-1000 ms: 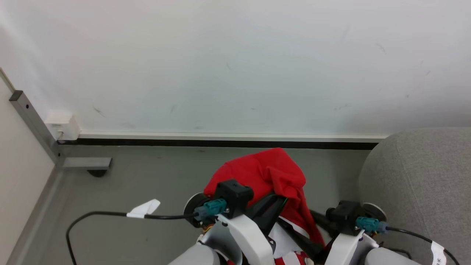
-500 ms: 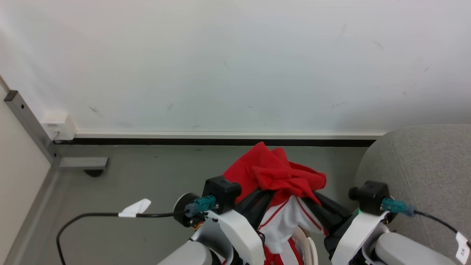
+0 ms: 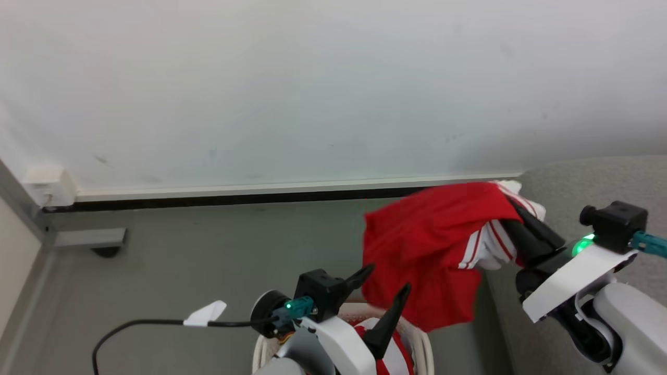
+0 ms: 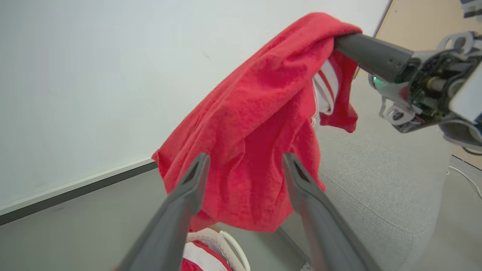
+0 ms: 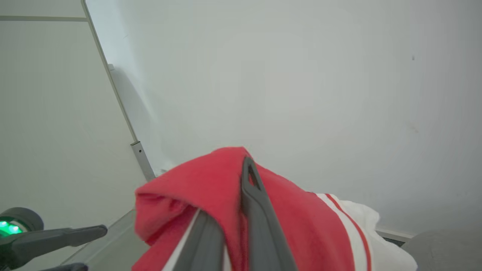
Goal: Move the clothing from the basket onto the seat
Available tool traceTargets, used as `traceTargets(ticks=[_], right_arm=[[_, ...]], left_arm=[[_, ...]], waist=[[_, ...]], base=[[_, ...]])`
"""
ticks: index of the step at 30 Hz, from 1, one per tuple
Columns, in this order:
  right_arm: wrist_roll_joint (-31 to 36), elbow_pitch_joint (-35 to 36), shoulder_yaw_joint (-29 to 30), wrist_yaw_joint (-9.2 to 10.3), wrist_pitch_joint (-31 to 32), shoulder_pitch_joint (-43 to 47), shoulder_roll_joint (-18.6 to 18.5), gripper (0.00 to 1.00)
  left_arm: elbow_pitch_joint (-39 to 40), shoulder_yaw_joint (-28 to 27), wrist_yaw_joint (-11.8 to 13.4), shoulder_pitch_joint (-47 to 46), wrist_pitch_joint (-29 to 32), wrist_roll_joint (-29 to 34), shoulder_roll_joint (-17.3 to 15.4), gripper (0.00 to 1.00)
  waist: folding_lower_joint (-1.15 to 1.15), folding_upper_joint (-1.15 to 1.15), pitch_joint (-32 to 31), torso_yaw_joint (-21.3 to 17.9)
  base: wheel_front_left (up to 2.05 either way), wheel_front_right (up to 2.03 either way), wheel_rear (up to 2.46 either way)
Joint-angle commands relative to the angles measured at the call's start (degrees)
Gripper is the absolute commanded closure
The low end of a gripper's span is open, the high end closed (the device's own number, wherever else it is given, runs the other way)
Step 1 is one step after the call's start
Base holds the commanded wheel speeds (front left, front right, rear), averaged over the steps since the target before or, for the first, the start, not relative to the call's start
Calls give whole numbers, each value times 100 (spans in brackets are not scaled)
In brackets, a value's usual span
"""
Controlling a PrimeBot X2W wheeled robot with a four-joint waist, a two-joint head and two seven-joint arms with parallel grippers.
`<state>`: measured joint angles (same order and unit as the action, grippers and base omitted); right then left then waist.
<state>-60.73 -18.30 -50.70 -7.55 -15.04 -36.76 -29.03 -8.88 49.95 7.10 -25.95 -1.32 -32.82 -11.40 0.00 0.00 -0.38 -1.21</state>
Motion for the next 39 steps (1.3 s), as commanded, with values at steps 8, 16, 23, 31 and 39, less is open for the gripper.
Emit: traceTargets(ticks=[8, 16, 23, 31, 39], right_arm=[[122, 163, 463, 12, -20, 207, -259, 100], [203, 267, 845, 12, -20, 374, -505, 100], [236, 365, 1314, 12, -21, 523, -665, 100], [518, 221, 2410, 12, -22, 265, -746, 100], [1224, -511, 4142, 12, -21, -992, -683, 100]], left_arm=[[-102, 45, -21, -44, -196, 105, 89, 0], [-83, 65, -31, -144, -274, 123, 128, 0], [-30, 117, -38, -294, -244, 220, 124, 0], [111, 202, -154, -890, -59, 472, 32, 0], [213, 263, -352, -1908, 192, 897, 4, 0]], waist=[[0, 0, 127, -650], [0, 0, 242, -1271], [0, 0, 501, -1696], [0, 0, 1446, -1732], [0, 0, 2908, -1361]], base=[[0, 0, 0], [0, 0, 0], [0, 0, 0], [0, 0, 0], [0, 0, 0]])
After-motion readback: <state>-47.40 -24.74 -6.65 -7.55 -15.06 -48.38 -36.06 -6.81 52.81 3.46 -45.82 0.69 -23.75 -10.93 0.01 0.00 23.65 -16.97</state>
